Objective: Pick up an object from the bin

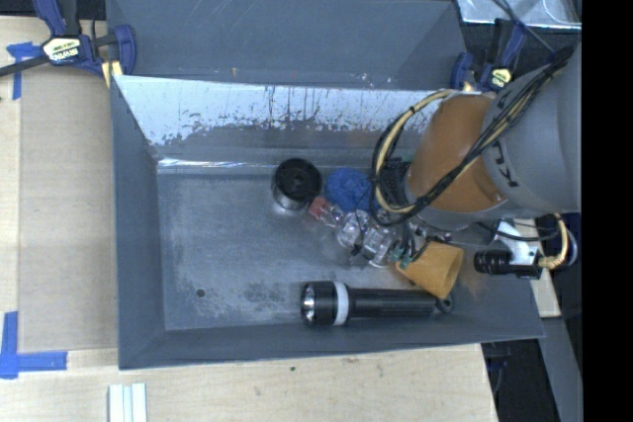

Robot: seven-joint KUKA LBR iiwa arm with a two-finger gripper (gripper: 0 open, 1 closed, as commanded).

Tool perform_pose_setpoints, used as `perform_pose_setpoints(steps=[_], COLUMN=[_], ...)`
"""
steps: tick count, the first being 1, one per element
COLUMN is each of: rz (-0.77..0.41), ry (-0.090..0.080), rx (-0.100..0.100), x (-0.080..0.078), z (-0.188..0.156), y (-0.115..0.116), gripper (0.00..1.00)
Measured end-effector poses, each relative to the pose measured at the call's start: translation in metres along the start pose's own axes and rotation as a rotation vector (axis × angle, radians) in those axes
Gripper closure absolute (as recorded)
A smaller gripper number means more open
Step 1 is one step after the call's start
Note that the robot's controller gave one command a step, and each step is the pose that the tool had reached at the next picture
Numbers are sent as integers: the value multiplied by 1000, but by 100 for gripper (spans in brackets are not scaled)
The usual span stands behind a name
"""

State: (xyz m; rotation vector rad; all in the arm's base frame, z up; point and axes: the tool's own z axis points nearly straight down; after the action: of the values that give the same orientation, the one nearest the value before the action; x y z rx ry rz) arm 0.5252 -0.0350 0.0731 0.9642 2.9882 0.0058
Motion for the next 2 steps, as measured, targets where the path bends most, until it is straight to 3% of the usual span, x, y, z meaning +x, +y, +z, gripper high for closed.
perform_pose_setpoints(steps=[2], rz=[73], ry=[0], rx=[0], x=[-2], z=[0], y=[5], gripper=[100])
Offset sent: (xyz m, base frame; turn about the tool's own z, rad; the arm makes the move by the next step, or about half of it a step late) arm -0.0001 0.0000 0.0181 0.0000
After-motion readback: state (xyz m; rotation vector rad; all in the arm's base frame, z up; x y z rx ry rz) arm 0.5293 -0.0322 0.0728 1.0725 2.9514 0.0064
